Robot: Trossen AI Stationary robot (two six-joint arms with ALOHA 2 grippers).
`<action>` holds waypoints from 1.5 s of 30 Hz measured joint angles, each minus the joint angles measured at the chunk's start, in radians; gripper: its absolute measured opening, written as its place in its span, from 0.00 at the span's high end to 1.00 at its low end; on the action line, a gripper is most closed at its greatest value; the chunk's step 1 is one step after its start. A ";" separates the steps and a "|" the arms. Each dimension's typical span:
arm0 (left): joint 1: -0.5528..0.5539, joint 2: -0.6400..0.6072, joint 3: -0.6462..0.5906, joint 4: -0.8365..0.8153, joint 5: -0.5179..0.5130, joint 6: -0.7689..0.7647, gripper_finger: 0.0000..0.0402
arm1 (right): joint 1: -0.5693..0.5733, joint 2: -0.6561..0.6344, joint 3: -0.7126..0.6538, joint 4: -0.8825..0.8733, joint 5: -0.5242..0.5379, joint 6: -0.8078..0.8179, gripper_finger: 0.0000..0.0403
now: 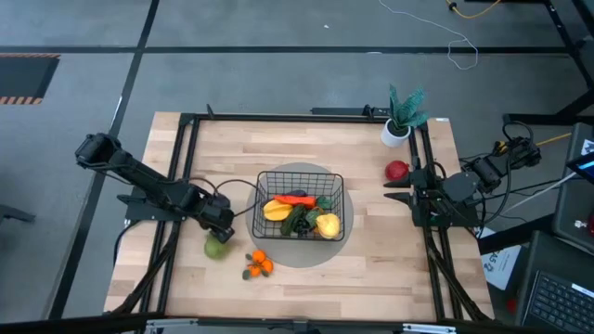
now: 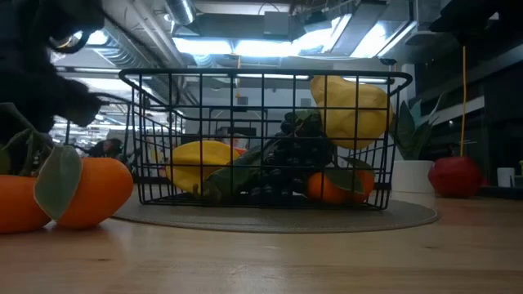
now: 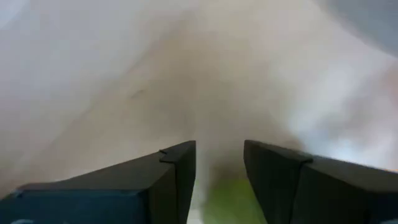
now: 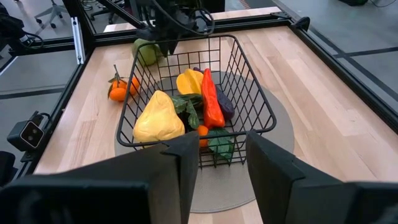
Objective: Build produce basket
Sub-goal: Put the green pear into the black wire basket
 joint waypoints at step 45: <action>-0.061 -0.159 0.001 -0.257 0.541 -0.149 0.70 | 0.000 0.000 0.000 0.000 0.000 -0.003 0.69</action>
